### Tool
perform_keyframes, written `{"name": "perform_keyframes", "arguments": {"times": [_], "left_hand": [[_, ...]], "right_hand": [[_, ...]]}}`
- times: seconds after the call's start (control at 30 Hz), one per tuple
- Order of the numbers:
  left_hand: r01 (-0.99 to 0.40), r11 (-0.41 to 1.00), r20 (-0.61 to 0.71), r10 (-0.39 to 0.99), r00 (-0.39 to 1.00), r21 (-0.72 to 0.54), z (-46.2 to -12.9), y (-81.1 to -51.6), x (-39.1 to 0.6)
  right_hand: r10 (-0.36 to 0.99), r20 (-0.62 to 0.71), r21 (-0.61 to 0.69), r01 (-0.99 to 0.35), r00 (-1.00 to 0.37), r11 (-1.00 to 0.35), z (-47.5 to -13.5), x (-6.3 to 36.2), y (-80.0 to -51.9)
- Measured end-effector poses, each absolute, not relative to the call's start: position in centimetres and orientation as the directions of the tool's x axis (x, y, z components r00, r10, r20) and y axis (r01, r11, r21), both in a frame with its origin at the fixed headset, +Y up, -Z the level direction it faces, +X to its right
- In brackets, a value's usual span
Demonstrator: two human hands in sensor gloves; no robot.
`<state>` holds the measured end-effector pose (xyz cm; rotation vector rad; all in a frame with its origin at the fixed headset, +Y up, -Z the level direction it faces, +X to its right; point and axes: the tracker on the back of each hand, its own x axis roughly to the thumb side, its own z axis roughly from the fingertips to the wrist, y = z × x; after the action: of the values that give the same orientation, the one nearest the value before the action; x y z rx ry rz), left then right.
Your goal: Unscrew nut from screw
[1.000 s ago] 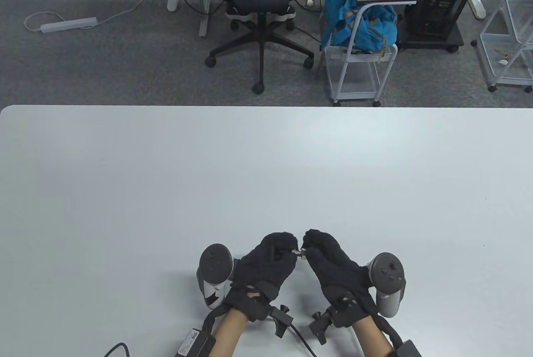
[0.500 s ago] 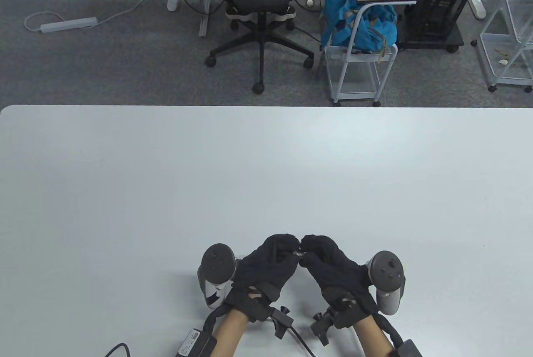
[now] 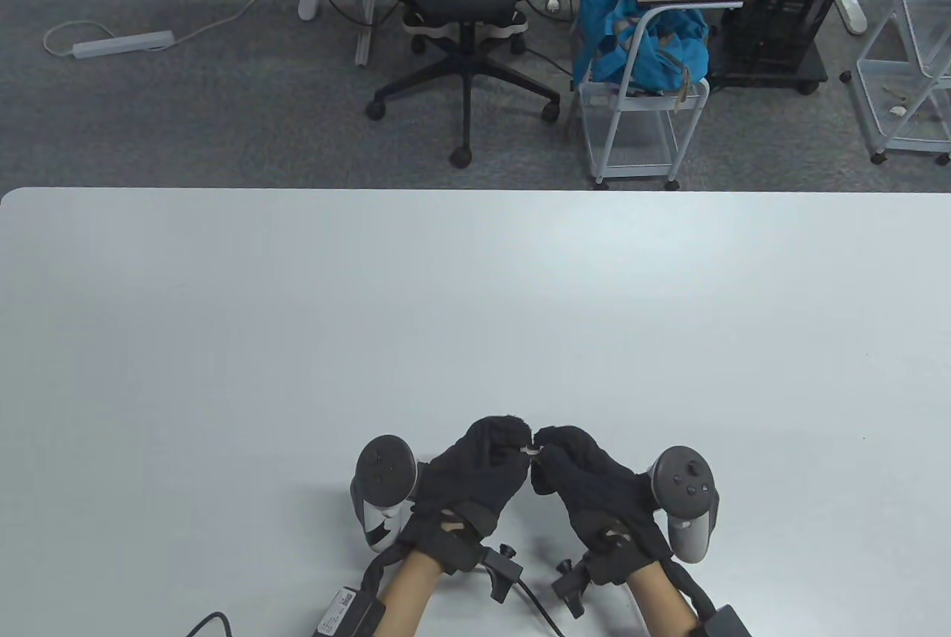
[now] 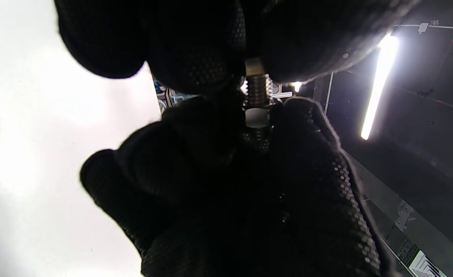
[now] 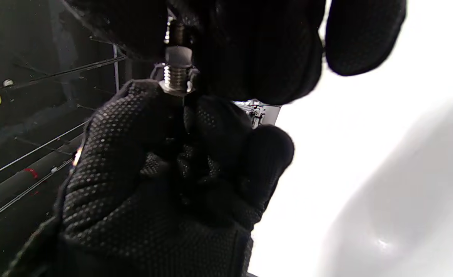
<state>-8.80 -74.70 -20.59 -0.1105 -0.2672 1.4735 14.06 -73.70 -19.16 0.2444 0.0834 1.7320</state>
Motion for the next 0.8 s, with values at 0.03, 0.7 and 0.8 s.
{"name": "perform_keyframes", "arguments": {"times": [0.03, 0.7, 0.8], "left_hand": [[-0.967, 0.098, 0.11, 0.991, 0.074, -0.236, -20.6, -74.7, -8.8], [-0.967, 0.1, 0.107, 0.991, 0.076, -0.233, -20.7, -74.8, -8.6], [-0.971, 0.073, 0.097, 0.994, 0.052, -0.226, -20.7, -74.8, -8.8]], "right_hand": [[0.977, 0.139, 0.183, -0.966, -0.159, -0.183, -19.1, 14.1, -73.5], [0.979, 0.14, 0.166, -0.971, -0.149, -0.172, -19.3, 14.1, -73.5], [0.982, 0.144, 0.188, -0.971, -0.124, -0.15, -19.2, 14.2, -73.3]]}}
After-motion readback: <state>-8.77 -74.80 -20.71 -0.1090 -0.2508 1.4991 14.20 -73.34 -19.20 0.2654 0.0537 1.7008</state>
